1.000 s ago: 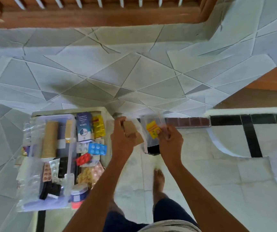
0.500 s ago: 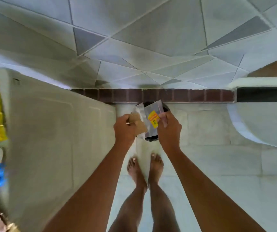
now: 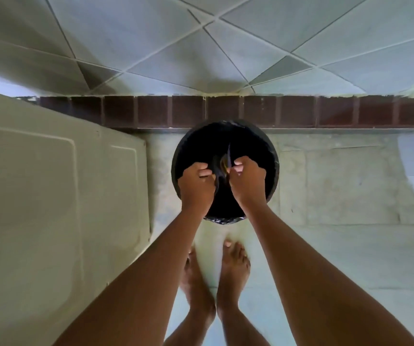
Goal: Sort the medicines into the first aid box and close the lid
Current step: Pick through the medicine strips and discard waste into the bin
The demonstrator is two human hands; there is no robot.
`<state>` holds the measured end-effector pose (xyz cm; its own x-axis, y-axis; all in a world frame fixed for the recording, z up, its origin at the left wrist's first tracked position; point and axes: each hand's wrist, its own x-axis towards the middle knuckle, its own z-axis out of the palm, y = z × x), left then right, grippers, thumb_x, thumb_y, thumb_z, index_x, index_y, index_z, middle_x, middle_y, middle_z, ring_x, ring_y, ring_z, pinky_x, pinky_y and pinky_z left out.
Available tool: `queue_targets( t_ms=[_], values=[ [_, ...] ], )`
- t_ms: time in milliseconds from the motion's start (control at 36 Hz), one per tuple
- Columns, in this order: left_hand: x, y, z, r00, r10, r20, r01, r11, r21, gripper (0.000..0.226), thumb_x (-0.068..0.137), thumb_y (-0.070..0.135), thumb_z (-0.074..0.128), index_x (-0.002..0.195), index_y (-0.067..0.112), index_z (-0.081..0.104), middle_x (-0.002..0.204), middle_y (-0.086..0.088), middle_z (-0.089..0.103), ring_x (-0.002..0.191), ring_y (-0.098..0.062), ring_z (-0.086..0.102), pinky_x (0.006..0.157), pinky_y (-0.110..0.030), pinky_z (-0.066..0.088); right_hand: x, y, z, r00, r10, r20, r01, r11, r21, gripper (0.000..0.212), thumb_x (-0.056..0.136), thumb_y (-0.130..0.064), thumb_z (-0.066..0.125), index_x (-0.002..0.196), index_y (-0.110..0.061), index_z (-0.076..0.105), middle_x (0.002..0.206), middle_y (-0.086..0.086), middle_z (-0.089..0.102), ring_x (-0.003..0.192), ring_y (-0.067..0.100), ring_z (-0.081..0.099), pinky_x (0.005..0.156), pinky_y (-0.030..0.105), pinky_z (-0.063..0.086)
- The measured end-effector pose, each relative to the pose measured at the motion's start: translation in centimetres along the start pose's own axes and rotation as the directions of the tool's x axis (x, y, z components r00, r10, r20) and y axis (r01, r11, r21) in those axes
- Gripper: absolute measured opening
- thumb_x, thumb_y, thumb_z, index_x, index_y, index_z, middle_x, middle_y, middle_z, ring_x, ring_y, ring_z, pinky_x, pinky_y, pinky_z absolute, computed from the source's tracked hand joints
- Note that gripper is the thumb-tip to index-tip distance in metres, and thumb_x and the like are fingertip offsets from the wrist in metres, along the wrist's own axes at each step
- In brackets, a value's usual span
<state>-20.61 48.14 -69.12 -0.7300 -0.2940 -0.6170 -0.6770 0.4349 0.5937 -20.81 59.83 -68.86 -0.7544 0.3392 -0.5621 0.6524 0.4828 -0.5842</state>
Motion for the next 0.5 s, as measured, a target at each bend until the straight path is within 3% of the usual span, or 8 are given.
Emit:
queue_targets(
  t_ms=[111,167,222,278,333,417,500],
  values=[
    [-0.9,0.8,-0.1,1.0,0.021,-0.01,-0.021,1.0,-0.016,0.022,0.09,-0.001,0.061,0.108,0.007,0.071,0.098,0.0,0.074,0.087,-0.005,0.068,0.081,-0.008,0.051,0.2,0.8,-0.4,1.0,0.003,-0.004,-0.003,1.0,0.002,0.022,0.092,-0.017,0.064,0.113,-0.009,0.066,0.105,0.007,0.073,0.1,0.023,0.068,0.089,0.038,0.057],
    [-2.2,1.8,-0.9,0.999,0.026,-0.027,-0.026,1.0,-0.003,0.021,0.091,0.0,0.061,0.107,0.008,0.072,0.095,0.003,0.071,0.078,0.003,0.062,0.07,0.002,0.044,-0.8,0.1,-1.6,1.0,0.016,-0.004,-0.015,0.998,0.064,0.021,0.092,-0.017,0.064,0.112,-0.012,0.067,0.104,0.003,0.073,0.098,0.017,0.069,0.086,0.028,0.056],
    [-3.9,3.2,-2.1,0.998,0.044,-0.05,-0.045,0.999,-0.014,0.019,0.092,0.006,0.063,0.107,0.012,0.073,0.094,0.006,0.071,0.08,0.003,0.062,0.075,-0.002,0.049,-2.4,-1.1,-3.3,1.0,0.006,-0.003,-0.006,0.992,0.128,0.018,0.092,-0.017,0.064,0.11,-0.013,0.068,0.099,-0.002,0.072,0.093,0.01,0.068,0.077,0.012,0.049],
    [-6.0,5.1,-3.8,0.995,0.068,-0.074,-0.072,0.996,-0.052,0.017,0.092,0.01,0.065,0.106,0.015,0.074,0.097,0.005,0.074,0.089,-0.004,0.068,0.087,-0.019,0.056,-4.6,-3.0,-5.6,1.0,-0.024,-0.018,0.026,0.986,0.167,0.015,0.092,-0.018,0.065,0.107,-0.015,0.069,0.096,-0.008,0.072,0.09,0.004,0.066,0.074,0.005,0.044],
    [-8.1,7.1,-5.4,0.993,0.079,-0.089,-0.088,0.99,-0.111,0.017,0.091,0.012,0.066,0.106,0.016,0.074,0.099,0.004,0.075,0.093,-0.007,0.07,0.091,-0.029,0.058,-6.5,-4.8,-7.6,0.998,-0.038,-0.05,0.048,0.974,0.221,0.012,0.092,-0.018,0.066,0.103,-0.018,0.07,0.092,-0.011,0.073,0.088,0.001,0.068,0.073,0.004,0.046],
    [-12.7,11.1,-9.1,0.988,0.104,-0.112,-0.125,0.972,-0.2,0.018,0.09,0.009,0.065,0.103,0.017,0.074,0.096,0.007,0.076,0.092,-0.004,0.071,0.09,-0.027,0.058,-10.4,-8.3,-11.4,0.991,-0.079,-0.112,0.108,0.954,0.28,0.009,0.09,-0.017,0.069,0.098,-0.018,0.073,0.088,-0.011,0.074,0.084,0.002,0.069,0.074,0.006,0.051],
    [-18.1,15.5,-13.3,0.978,0.17,-0.118,-0.196,0.944,-0.267,0.017,0.092,0.008,0.062,0.1,0.016,0.074,0.094,0.007,0.076,0.091,-0.007,0.071,0.087,-0.027,0.058,-15.0,-12.3,-16.0,0.988,-0.095,-0.124,0.134,0.926,0.354,0.008,0.089,-0.014,0.069,0.093,-0.019,0.073,0.083,-0.01,0.075,0.08,0.005,0.072,0.077,0.017,0.057]
  ],
)
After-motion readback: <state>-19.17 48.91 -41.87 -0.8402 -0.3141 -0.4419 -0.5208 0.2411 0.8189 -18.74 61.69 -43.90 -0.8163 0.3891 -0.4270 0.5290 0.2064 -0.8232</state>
